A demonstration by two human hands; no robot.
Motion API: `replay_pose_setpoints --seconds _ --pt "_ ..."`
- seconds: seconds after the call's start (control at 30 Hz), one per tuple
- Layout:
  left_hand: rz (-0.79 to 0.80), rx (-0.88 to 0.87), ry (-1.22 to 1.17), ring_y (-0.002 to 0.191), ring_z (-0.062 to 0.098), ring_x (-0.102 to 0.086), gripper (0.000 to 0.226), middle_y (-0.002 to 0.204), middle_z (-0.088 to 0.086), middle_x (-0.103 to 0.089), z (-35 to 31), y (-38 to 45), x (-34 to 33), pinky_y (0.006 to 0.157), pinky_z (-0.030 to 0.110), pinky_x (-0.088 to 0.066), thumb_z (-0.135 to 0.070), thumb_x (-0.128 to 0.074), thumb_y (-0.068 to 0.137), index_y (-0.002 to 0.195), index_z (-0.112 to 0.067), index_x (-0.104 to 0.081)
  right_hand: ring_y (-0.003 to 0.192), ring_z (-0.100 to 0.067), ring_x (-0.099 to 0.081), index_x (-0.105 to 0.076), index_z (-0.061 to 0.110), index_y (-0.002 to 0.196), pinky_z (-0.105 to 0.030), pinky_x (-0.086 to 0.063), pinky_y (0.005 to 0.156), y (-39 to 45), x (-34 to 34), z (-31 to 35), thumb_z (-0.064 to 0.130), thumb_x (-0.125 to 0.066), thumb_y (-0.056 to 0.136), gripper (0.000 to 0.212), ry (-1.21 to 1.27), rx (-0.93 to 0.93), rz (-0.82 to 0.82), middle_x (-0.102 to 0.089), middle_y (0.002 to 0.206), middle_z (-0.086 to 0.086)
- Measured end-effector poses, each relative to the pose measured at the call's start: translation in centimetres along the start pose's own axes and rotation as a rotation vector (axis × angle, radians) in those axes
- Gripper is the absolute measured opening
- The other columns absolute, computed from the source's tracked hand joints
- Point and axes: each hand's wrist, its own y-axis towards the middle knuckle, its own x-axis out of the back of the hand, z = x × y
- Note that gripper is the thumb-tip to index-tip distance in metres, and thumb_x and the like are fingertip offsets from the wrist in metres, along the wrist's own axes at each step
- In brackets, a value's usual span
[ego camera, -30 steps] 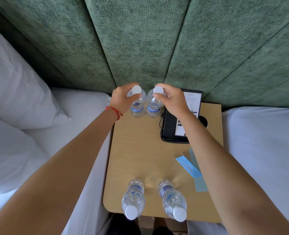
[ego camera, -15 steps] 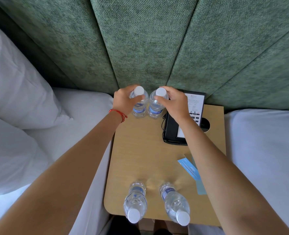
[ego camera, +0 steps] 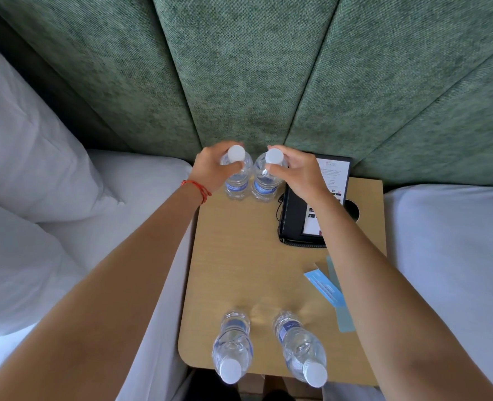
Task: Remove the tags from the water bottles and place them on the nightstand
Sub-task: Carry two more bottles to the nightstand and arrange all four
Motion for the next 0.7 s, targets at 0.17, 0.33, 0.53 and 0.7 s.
replay_pose_setpoints --seconds 0.17,0.33,0.53,0.7 --pt "-0.055 0.038 -0.019 0.112 0.019 -0.056 0.039 0.117 0.007 -0.064 0.1 -0.4 -0.4 0.094 0.022 -0.040 -0.013 -0.071 0.076 0.114 -0.011 -0.062 0.114 -0.010 -0.056 -0.060 0.008 0.119 -0.031 -0.041 0.105 -0.2 -0.3 -0.1 0.011 -0.073 0.076 0.046 0.015 -0.003 -0.033 -0.061 0.116 0.005" --pt "-0.209 0.075 0.011 0.101 0.027 -0.061 0.039 0.109 0.011 -0.069 0.4 -0.9 -1.5 0.070 0.009 -0.033 -0.019 -0.073 0.075 0.112 -0.012 -0.065 0.115 -0.014 -0.057 -0.059 0.004 0.120 -0.035 -0.043 0.104 -0.5 -1.2 -0.8 0.010 -0.074 0.074 0.048 -0.008 0.012 -0.169 -0.063 0.123 -0.010" --pt "-0.224 0.040 0.045 0.097 0.034 -0.060 0.037 0.103 0.021 -0.069 0.5 -0.8 -1.4 0.071 0.018 -0.038 -0.018 -0.075 0.072 0.108 -0.011 -0.067 0.113 -0.014 -0.058 -0.060 0.005 0.120 -0.032 -0.045 0.101 -0.2 -0.8 -1.0 0.012 -0.075 0.073 0.050 -0.040 0.030 -0.141 -0.064 0.121 -0.010" --pt "-0.163 0.045 0.067 0.095 0.032 -0.060 0.040 0.104 0.021 -0.068 1.1 -0.3 -1.0 0.063 0.001 -0.034 -0.019 -0.076 0.071 0.109 -0.012 -0.066 0.105 -0.009 -0.059 -0.059 0.006 0.121 -0.024 -0.046 0.096 -0.2 -0.5 -0.9 0.009 -0.075 0.073 0.051 -0.014 0.008 -0.102 -0.065 0.118 -0.007"
